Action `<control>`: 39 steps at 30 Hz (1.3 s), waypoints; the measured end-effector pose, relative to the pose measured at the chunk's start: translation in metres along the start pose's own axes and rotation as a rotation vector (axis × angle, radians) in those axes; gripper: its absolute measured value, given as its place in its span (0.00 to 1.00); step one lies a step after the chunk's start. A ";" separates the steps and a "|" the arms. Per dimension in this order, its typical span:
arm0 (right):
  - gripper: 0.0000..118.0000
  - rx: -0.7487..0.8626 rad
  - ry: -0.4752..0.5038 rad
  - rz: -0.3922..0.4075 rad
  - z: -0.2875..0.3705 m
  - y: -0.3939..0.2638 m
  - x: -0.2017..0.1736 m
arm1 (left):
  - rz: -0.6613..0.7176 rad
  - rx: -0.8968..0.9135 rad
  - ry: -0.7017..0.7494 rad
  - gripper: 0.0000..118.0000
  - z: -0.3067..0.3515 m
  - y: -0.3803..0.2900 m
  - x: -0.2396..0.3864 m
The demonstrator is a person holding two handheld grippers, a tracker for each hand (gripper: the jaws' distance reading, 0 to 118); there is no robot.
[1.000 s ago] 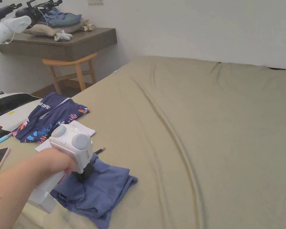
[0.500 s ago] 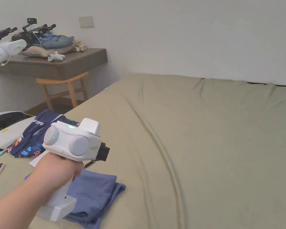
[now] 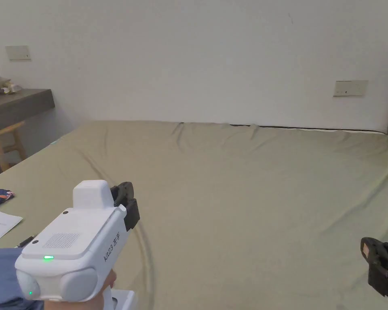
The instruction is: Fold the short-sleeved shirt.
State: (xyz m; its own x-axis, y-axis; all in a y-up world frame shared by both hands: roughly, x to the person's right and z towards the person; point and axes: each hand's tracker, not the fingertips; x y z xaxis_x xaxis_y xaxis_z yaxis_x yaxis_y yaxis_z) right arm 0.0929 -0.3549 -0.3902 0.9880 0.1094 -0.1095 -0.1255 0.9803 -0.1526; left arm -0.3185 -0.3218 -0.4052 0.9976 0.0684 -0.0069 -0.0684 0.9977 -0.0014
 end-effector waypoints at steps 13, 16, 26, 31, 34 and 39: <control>0.00 0.195 -0.197 0.127 0.014 -0.009 -0.002 | -0.077 -0.075 -0.096 0.00 0.022 -0.049 0.043; 0.00 0.193 -0.216 0.098 0.010 -0.012 0.006 | -0.082 -0.067 -0.096 0.00 0.022 -0.048 0.046; 0.66 0.153 -0.248 0.068 0.005 -0.022 0.012 | -0.072 -0.049 -0.087 0.00 0.020 -0.047 0.046; 0.85 0.162 -0.251 0.101 0.007 -0.025 0.005 | -0.021 -0.073 -0.075 0.73 0.014 -0.046 0.042; 0.88 0.156 -0.239 0.092 0.009 -0.023 0.003 | -0.018 -0.067 -0.054 0.92 0.012 -0.050 0.043; 1.00 0.149 -0.229 0.110 0.013 -0.025 -0.003 | -0.085 -0.025 -0.044 1.00 0.014 -0.053 0.048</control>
State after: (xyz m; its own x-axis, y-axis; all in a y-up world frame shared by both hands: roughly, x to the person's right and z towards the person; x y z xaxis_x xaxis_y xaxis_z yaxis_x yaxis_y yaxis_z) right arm 0.0941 -0.3780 -0.3731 0.9660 0.2340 0.1102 -0.2350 0.9720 -0.0041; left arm -0.2668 -0.3711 -0.3918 0.9991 -0.0155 0.0386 0.0165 0.9996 -0.0250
